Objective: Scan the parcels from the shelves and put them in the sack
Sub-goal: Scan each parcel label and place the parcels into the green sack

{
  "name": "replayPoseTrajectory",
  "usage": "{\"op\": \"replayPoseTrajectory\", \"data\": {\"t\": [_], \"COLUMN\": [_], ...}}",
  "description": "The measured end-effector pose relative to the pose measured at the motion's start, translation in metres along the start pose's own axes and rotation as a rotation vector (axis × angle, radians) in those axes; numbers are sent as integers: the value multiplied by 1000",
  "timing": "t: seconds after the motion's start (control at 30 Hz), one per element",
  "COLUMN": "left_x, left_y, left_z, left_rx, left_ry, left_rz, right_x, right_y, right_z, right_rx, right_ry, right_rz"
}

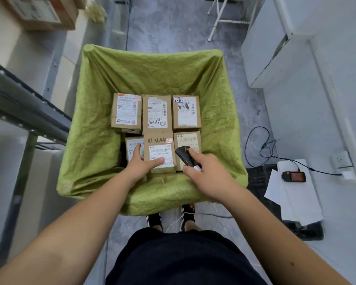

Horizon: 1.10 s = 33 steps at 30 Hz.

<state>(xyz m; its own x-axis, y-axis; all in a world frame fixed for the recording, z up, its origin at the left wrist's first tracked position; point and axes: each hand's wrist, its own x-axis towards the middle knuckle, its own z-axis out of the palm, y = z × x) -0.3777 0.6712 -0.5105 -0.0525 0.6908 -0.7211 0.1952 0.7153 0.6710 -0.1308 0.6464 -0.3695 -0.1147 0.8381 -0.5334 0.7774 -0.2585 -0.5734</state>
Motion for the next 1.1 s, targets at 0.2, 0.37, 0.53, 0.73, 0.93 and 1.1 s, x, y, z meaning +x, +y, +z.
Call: {"op": "replayPoseTrajectory", "data": {"t": [0.2, 0.37, 0.53, 0.73, 0.93, 1.1], "left_x": [-2, 3, 13, 12, -7, -37], "left_y": [-6, -11, -9, -4, 9, 28], "left_z": [5, 9, 10, 15, 19, 29], "left_rx": [28, 116, 184, 213, 391, 600], "left_ry": [120, 74, 76, 103, 165, 172], "left_rz": [143, 121, 38, 13, 53, 70], "right_x": [3, -2, -7, -12, -8, 1], "right_y": [3, 7, 10, 14, 14, 9], "right_z": [4, 10, 11, 12, 9, 6], "right_rx": [-81, -83, -94, -90, -106, -161], "right_ry": [-23, -43, -43, -56, -75, -65], "right_rz": [14, 8, 31, 51, 39, 3]}}
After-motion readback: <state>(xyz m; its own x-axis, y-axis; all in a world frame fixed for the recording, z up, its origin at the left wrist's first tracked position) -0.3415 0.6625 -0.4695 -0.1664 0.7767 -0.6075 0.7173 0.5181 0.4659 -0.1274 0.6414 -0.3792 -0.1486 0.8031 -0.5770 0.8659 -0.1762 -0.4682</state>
